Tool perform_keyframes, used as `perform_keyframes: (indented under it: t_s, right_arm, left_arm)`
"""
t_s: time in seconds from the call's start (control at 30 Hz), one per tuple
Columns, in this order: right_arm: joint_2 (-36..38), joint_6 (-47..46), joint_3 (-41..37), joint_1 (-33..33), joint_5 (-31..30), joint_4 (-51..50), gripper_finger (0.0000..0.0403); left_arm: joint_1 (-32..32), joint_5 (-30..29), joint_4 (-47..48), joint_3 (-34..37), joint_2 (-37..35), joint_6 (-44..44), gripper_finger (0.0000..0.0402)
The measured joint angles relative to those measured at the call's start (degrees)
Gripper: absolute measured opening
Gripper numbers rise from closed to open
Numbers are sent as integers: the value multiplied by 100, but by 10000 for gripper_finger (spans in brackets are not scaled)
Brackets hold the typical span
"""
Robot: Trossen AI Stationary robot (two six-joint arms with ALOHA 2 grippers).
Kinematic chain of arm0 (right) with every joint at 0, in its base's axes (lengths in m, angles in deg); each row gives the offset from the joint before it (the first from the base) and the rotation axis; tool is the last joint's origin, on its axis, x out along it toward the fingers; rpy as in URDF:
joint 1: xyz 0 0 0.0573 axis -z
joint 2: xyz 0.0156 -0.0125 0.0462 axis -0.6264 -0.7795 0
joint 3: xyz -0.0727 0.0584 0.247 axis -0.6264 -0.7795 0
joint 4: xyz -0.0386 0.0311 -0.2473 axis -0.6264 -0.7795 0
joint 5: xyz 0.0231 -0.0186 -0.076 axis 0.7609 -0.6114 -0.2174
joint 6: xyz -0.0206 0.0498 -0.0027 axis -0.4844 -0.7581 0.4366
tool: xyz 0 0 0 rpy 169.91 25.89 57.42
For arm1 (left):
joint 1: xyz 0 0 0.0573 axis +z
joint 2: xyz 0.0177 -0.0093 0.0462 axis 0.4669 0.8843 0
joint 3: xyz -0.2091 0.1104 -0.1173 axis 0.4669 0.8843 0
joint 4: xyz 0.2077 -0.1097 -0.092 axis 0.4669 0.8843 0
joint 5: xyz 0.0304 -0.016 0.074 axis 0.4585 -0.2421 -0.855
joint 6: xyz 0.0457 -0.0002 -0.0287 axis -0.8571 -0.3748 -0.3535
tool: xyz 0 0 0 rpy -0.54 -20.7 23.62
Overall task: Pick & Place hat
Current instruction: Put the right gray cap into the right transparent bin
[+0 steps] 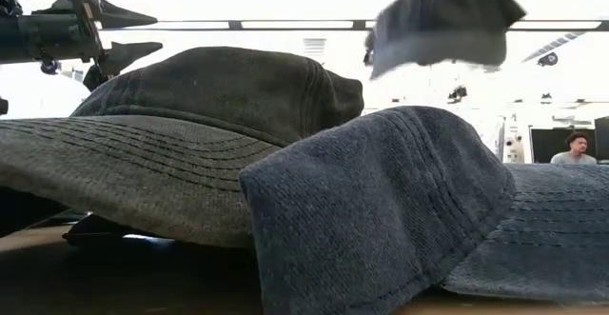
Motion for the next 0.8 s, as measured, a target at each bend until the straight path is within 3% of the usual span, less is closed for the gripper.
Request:
perform_keyframes:
  t_s: [0.2,0.3,0.57,0.8]
  right_arm:
    - [-353,1230,-11,1523,363,-63,8]
    - [-665,1597,-13,2100,1050,-61,8]
    - [-1567,2124,-22,2379,2511,-411,8]
    - [-2339,2874,-22,2905,2617,-304,8]
  left_arm:
    - [-1,0,0,0,0,-82,177]
    - [0,0,-7,0,-2,-83,177]
    - [-2,0,-12,0,-1,-52,177]
    - [-2,0,-11,0,0,-48,177]
